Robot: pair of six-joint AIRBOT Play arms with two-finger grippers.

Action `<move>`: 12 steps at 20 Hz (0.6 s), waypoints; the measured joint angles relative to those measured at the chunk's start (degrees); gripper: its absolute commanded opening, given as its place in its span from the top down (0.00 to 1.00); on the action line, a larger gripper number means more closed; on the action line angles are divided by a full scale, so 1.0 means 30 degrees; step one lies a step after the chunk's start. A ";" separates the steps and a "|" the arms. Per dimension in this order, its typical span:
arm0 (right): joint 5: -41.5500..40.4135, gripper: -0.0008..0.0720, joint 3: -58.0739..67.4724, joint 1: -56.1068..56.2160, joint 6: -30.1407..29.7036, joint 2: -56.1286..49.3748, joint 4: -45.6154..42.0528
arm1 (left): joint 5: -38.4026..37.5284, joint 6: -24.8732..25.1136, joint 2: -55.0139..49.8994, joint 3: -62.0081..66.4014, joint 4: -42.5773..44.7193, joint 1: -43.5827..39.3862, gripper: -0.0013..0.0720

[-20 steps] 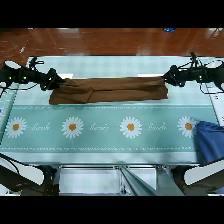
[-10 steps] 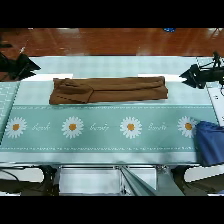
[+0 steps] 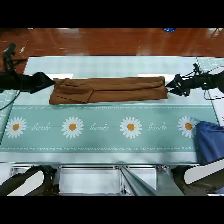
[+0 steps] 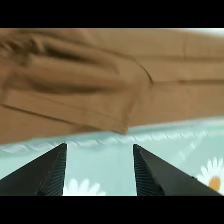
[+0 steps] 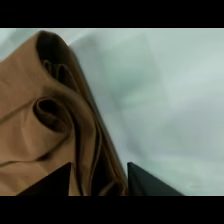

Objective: Fold the shirts.

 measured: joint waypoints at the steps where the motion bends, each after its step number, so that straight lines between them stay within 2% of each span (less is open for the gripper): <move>1: -0.0022 0.41 0.0000 0.0146 0.0007 -0.0255 0.0423 | 0.0058 0.0000 0.0197 -0.0306 0.0029 -0.0415 0.30; 2: -0.0022 0.42 0.0000 0.0321 -0.0036 -0.0532 0.0940 | 0.0219 0.0015 0.0357 -0.0510 0.0015 -0.0780 0.30; 3: 0.0007 0.51 -0.0007 0.0532 -0.0182 -0.0758 0.1239 | 0.0335 0.0015 0.0444 -0.0663 0.0007 -0.1078 0.30; 5: -0.0226 0.89 0.0051 0.0998 -0.0546 -0.1100 0.1610 | 0.0772 0.0044 0.0576 -0.0845 -0.0015 -0.1581 0.30; 6: -0.0226 0.96 0.0182 0.1275 -0.0699 -0.1224 0.1654 | 0.0911 0.0044 0.0612 -0.0896 -0.0073 -0.1778 0.30; 7: -0.0233 0.96 0.0401 0.1530 -0.0998 -0.1268 0.1639 | 0.1144 0.0051 0.0634 -0.0940 -0.0095 -0.1967 0.30; 8: -0.0168 0.96 0.0721 0.1741 -0.1188 -0.1326 0.1596 | 0.1355 0.0051 0.0656 -0.0969 -0.0211 -0.2120 0.40; 9: -0.0051 0.96 0.1020 0.1887 -0.1348 -0.1297 0.1581 | 0.1421 0.0051 0.0656 -0.0998 -0.0233 -0.2244 0.73; 10: 0.0219 0.96 0.1275 0.2004 -0.1486 -0.1071 0.1690 | 0.1501 0.0051 0.0648 -0.1013 -0.0270 -0.2317 0.95; 12: 0.0583 0.96 0.1479 0.2157 -0.1523 -0.0182 0.1035 | 0.1654 0.0036 0.0597 -0.1035 -0.0481 -0.2463 0.95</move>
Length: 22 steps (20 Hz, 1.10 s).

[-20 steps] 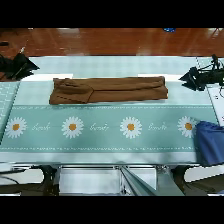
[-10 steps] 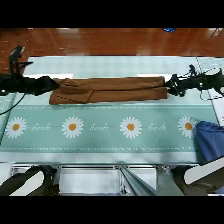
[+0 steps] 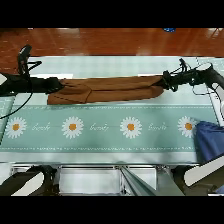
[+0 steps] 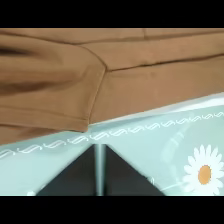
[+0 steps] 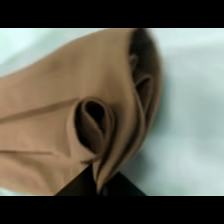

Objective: Fold the shirts.

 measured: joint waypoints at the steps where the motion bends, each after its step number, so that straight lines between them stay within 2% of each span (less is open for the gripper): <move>1: 0.0168 0.96 -0.0087 0.0080 0.0022 0.0743 -0.0408 | 0.0066 0.0022 -0.0029 0.0000 -0.0357 -0.0117 0.95; 4: 0.0408 0.96 -0.1741 0.0372 -0.0080 0.4233 -0.1872 | 0.0962 0.0189 -0.0277 -0.0007 -0.1661 -0.1231 0.95; 8: 0.0007 0.96 -0.6033 0.0648 -0.0284 1.0841 -0.2820 | 0.3461 0.0415 -0.1647 0.0248 -0.4058 -0.4517 0.95; 13: 0.0481 0.96 -0.9726 0.0743 0.0663 1.8287 -0.3184 | 0.4976 0.0597 -0.6047 0.2477 -0.5238 -0.9428 0.95; 17: 0.1501 0.96 -1.0535 0.0765 0.1508 2.1566 -0.2994 | 0.4787 -0.0459 -0.9879 0.5246 -0.5472 -1.2429 0.96; 22: 0.2069 0.96 -1.0768 0.0765 0.1880 2.2921 -0.2200 | 0.4437 -0.1756 -1.3537 0.8561 -0.5552 -1.5438 0.95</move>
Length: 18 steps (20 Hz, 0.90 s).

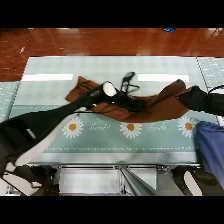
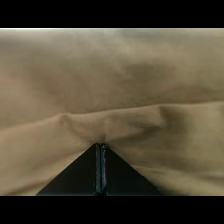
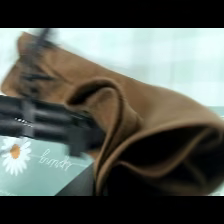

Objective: Fold the shirts.

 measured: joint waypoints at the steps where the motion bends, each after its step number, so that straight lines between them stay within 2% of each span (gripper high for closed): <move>1: -0.0007 0.96 -0.0015 0.0000 0.0007 0.0102 0.0124 | -0.0248 -0.0109 -0.0488 0.0481 -0.0022 -0.0423 0.95; 4: -0.0058 0.96 -0.0036 0.0000 0.0080 0.0255 0.0408 | -0.0918 -0.0255 -0.1348 0.1413 -0.0022 -0.0947 0.95; 8: -0.0146 0.96 -0.0044 0.0000 -0.0117 0.0299 0.1734 | -0.2011 0.0342 -0.0634 0.1960 -0.0007 0.0823 0.95; 13: -0.1362 0.96 -0.0044 0.1603 -0.0488 -0.0648 0.3395 | -0.5435 0.1217 0.3082 0.2025 0.2033 0.6062 0.95; 18: -0.4575 0.96 0.1800 0.5807 -0.1122 -0.5552 0.4415 | -0.7468 0.1421 0.9260 -0.0233 0.4357 1.2072 0.95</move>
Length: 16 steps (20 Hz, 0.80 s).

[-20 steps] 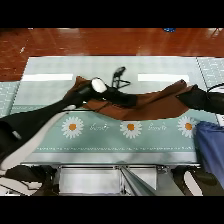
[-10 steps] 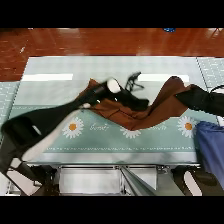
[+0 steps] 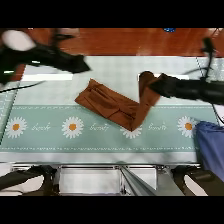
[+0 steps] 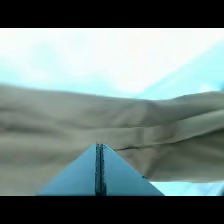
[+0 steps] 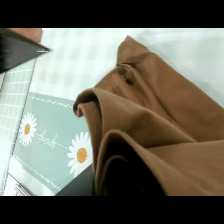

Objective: Fold the shirts.

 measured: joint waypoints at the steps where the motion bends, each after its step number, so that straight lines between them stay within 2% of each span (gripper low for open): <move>1: -0.0568 0.96 0.0852 0.0772 -0.0138 -0.1377 0.0146 | 0.0000 0.0015 0.1341 -0.0874 0.0270 0.1027 0.95; 5: -0.1843 0.96 0.5289 0.3366 -0.0401 -0.7548 0.0452 | 0.0138 0.0146 0.6462 -0.5340 0.0721 0.3832 0.95; 10: -0.2419 0.95 1.0069 0.5625 -0.0007 -1.3923 0.0852 | 0.1275 0.0211 1.0229 -1.0965 0.0168 0.4408 0.95; 11: -0.2550 0.90 1.0739 0.5960 0.0073 -1.4819 0.0925 | 0.1545 0.0219 1.0491 -1.1876 -0.0044 0.4313 0.95; 12: -0.2710 0.68 1.1387 0.6280 0.0138 -1.5715 0.1005 | 0.1967 0.0204 1.0695 -1.2772 -0.0277 0.4167 0.95; 13: -0.2820 0.40 1.1941 0.6521 0.0255 -1.6422 0.1166 | 0.2565 0.0211 1.0826 -1.3537 -0.0539 0.3978 0.95; 16: -0.2761 0.41 1.3121 0.6907 0.0160 -1.7857 0.1938 | 0.4335 0.0211 1.1001 -1.5482 -0.1100 0.3293 0.95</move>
